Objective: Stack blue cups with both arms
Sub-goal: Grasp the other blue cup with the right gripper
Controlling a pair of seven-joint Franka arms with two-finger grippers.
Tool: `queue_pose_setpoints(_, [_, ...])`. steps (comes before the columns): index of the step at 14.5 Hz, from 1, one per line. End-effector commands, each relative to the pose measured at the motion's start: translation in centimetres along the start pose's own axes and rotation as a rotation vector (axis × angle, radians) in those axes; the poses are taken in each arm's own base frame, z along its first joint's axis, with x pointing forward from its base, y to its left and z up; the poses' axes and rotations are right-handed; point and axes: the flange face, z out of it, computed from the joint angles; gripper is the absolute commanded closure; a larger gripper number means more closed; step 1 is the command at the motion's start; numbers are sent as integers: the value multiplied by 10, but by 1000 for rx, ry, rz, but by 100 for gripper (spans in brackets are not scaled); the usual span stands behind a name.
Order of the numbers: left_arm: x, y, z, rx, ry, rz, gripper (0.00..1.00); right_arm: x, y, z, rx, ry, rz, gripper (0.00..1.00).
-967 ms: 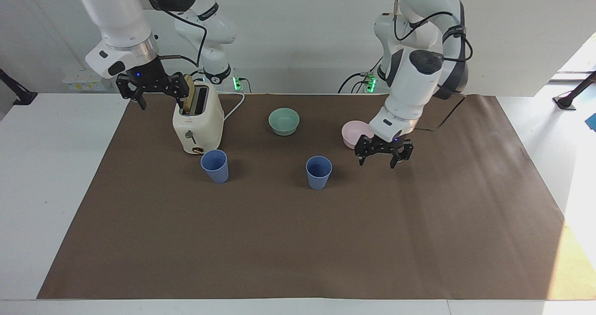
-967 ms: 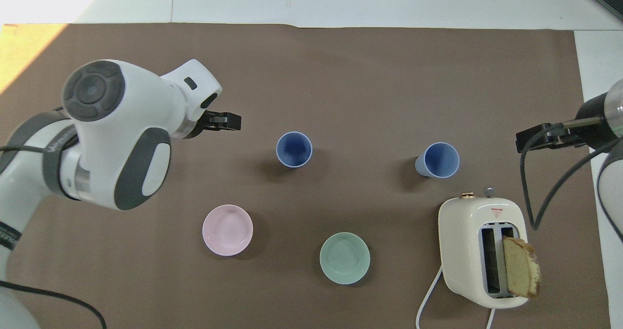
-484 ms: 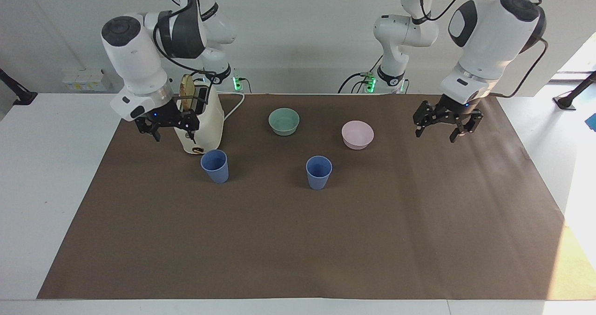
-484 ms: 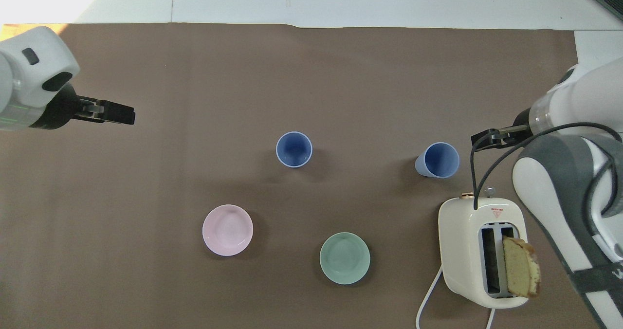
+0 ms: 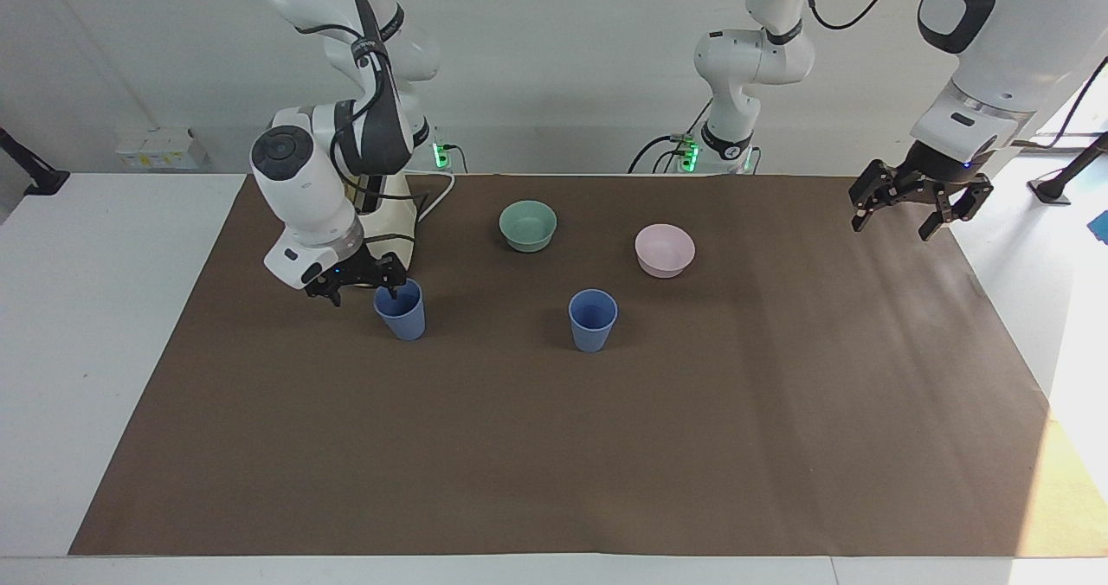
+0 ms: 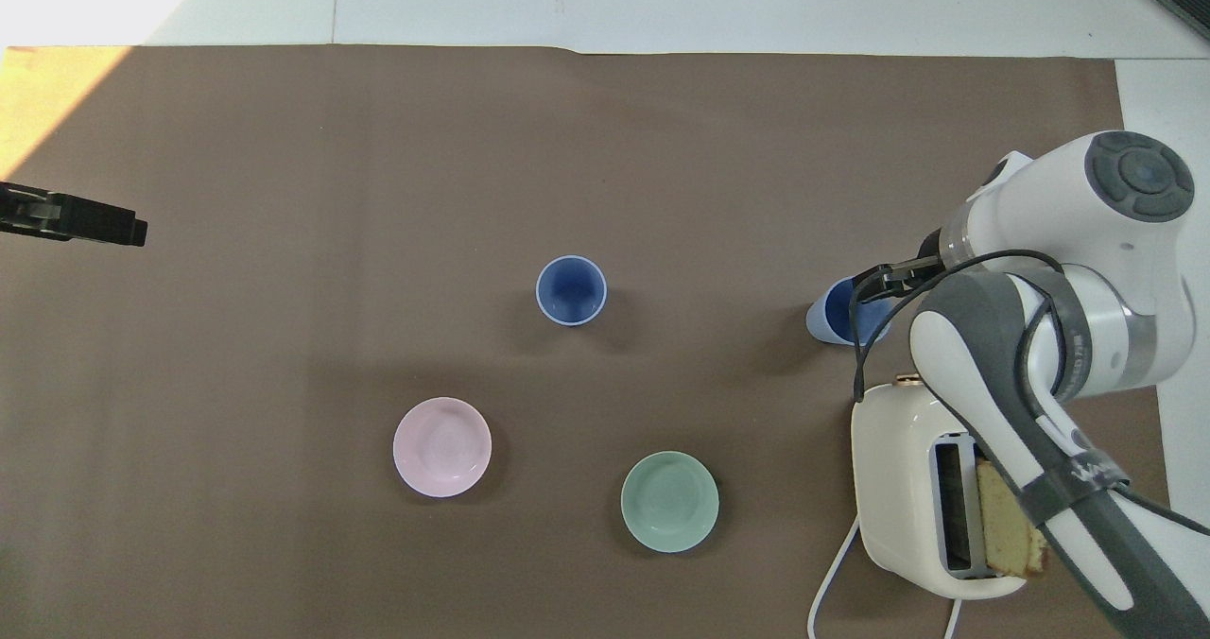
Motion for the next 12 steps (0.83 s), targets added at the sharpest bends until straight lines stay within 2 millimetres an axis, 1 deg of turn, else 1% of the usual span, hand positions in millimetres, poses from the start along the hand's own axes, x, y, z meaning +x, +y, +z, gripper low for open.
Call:
queue_pose_setpoints(1, [-5,-6,-1,4,-45,7,0,-2,3,20,23,-11,-1,0])
queue_pose_setpoints(2, [-9,-6,-2,1,-56,5,0,-2,3,20,23,-10,-1,0])
queue_pose_setpoints(3, [-11,-5,-1,-3,-71,5,0,-3,3,25,24,-20,-6,0])
queue_pose_setpoints(4, [-12,-6,-1,-4,-77,2,0,-5,2,37,27,-39,-7,0])
queue_pose_setpoints(5, [-12,-8,-1,-3,-72,-5,0,-6,1,39,27,-40,-9,5])
queue_pose_setpoints(6, [-13,-8,-2,-3,-75,-9,0,-6,1,39,27,-40,-10,39])
queue_pose_setpoints(7, [-12,-7,-1,-4,-78,-6,0,-6,2,40,28,-41,-12,76])
queue_pose_setpoints(8, [-13,-7,-2,-4,-78,-6,0,-5,2,38,28,-38,-8,100])
queue_pose_setpoints(11, [-8,-7,-3,3,-56,-5,0,0,1,35,32,-46,-11,100])
queue_pose_setpoints(12, [-5,-8,0,3,-61,-10,0,3,0,32,36,-52,-9,100])
